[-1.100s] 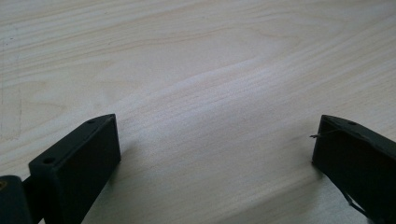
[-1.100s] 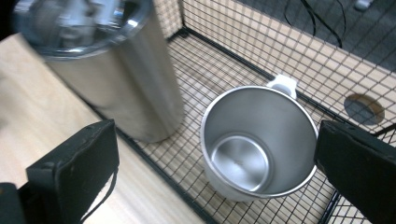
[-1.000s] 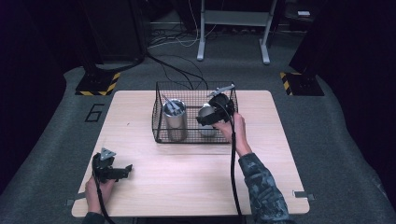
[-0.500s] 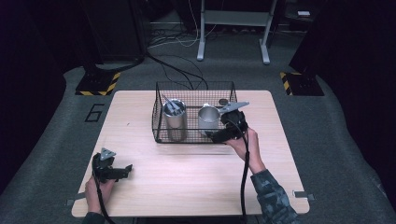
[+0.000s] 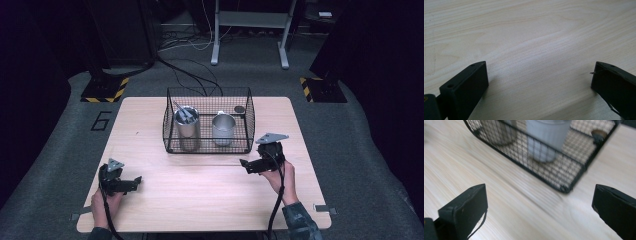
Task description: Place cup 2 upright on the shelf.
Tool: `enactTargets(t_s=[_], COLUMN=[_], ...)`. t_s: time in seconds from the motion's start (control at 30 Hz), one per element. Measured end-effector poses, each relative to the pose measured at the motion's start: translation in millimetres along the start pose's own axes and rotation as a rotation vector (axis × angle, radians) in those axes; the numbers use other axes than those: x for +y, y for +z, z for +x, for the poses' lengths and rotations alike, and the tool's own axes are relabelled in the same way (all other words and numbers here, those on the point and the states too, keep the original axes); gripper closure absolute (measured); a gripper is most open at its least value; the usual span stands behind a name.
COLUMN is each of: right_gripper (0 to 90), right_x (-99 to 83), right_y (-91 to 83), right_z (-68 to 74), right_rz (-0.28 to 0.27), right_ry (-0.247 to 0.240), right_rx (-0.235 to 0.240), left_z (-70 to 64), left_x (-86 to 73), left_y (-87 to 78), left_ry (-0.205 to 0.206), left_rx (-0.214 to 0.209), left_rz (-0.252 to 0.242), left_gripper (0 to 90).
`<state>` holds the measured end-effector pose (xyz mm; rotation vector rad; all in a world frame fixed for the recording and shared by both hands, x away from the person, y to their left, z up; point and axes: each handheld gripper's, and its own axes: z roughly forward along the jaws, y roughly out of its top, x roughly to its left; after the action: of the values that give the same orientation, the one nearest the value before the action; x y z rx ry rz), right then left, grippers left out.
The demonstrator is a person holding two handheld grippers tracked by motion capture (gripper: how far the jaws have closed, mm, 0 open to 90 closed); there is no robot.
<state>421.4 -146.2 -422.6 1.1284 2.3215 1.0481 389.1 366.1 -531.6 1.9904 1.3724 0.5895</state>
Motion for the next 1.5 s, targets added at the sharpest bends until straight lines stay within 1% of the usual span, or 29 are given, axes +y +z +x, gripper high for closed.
enactTargets(t_s=[0.03,0.1,0.13,0.2,0.23,0.27,0.3,0.33,0.37,0.4,0.47,0.53,0.6,0.63,0.7,0.77,0.8,0.83,0.9,0.97,1.03,1.1,1.17,1.2,1.23,1.27,1.3,1.33,1.5], right_gripper=[0.0,0.0,0.0,0.0,0.0,0.0,0.0,0.0,0.0,0.0,0.0,0.0,0.0,0.0,0.0,0.0,0.0,0.0,0.0,0.0,0.0,0.0,0.0,0.0,0.0,0.0,0.0,0.0,0.0], right_x=[-6.9,-21.9,-34.1,-38.3,-45.0,-54.4,-54.4,-65.0,-65.0,-70.2,-79.9,-91.0,-103.9,-103.9,-112.5,-120.1,-127.4,-127.4,-134.6,-140.5,-146.0,-150.5,-154.0,-157.9,-157.9,-161.0,-161.0,-161.2,-160.6], right_y=[1.0,2.6,3.0,3.1,2.9,2.2,2.2,1.2,1.2,0.7,-0.8,-3.3,-7.4,-7.4,-10.7,-13.8,-16.0,-16.0,-18.0,-19.7,-20.5,-20.5,-20.4,-21.0,-21.0,-20.5,-20.5,-20.0,-19.0], right_z=[-1.9,-7.9,-11.7,-13.1,-16.0,-19.3,-19.3,-24.1,-24.1,-26.7,-30.0,-35.3,-41.6,-41.6,-45.7,-49.2,-52.9,-52.9,-55.8,-59.2,-62.0,-63.8,-63.1,-61.1,-61.1,-59.3,-59.3,-58.1,-57.1], right_rz=[0.007,0.02,0.024,0.026,0.029,0.035,0.035,0.034,0.034,0.033,0.032,0.026,0.028,0.028,0.027,0.029,0.043,0.043,0.053,0.058,0.058,0.056,0.054,0.045,0.045,0.036,0.036,0.044,0.035], right_ry=[0.019,0.036,0.06,0.067,0.071,0.093,0.093,0.114,0.114,0.124,0.167,0.186,0.224,0.224,0.24,0.25,0.242,0.242,0.252,0.261,0.282,0.292,0.292,0.272,0.272,0.251,0.251,0.228,0.235], right_rx=[-0.003,-0.008,-0.019,-0.023,-0.032,-0.044,-0.044,-0.052,-0.052,-0.057,-0.066,-0.082,-0.099,-0.099,-0.114,-0.14,-0.162,-0.162,-0.188,-0.189,-0.198,-0.191,-0.197,-0.223,-0.223,-0.254,-0.254,-0.26,-0.252], left_z=[0.0,0.0,0.0,0.0,0.0,-0.1,-0.1,-0.1,-0.1,-0.1,-0.1,-0.1,-0.1,-0.1,0.0,0.0,0.0,0.0,0.0,0.0,0.0,-0.1,-0.1,-0.1,-0.1,-0.1,0.0,0.0,-0.1], left_x=[0.0,0.0,0.0,0.0,0.0,0.0,0.0,0.0,0.0,0.0,0.0,0.0,0.0,0.0,0.0,0.0,0.0,0.0,0.0,0.0,0.0,0.0,0.0,0.0,0.0,0.0,0.0,0.0,0.0], left_y=[0.0,0.0,0.0,0.0,0.0,0.1,0.1,0.1,0.1,0.1,0.1,0.1,0.1,0.1,0.1,0.0,0.0,0.0,0.0,0.0,0.1,0.0,0.1,0.1,0.1,0.1,0.1,0.0,0.0], left_ry=[0.0,0.0,0.0,0.0,-0.001,-0.001,-0.001,-0.002,-0.002,-0.002,-0.001,-0.001,-0.002,-0.001,-0.001,-0.001,-0.001,0.0,0.0,0.0,0.0,-0.001,-0.001,-0.001,-0.001,-0.001,0.0,0.0,-0.001], left_rx=[0.0,0.0,0.0,0.0,0.0,0.0,0.0,0.0,0.0,0.0,0.0,0.0,0.0,0.0,0.0,0.0,0.0,0.0,0.0,0.0,0.0,0.0,0.0,0.0,0.0,0.0,0.0,0.0,0.001], left_rz=[0.0,0.0,0.0,0.0,0.0,-0.001,-0.001,-0.001,-0.001,-0.001,-0.001,-0.001,-0.001,-0.001,-0.001,0.0,0.0,0.0,-0.001,-0.001,-0.001,0.0,-0.001,0.0,0.0,-0.001,0.0,0.0,0.0], left_gripper=[0.7,0.7,0.7,0.7,0.7,0.7,0.7,0.7,0.7,0.7,0.7,0.7,0.7,0.7,0.7,0.7,0.7,0.7,0.7,0.7,0.7,0.7,0.7,0.7,0.7,0.7,0.7,0.7,0.7])
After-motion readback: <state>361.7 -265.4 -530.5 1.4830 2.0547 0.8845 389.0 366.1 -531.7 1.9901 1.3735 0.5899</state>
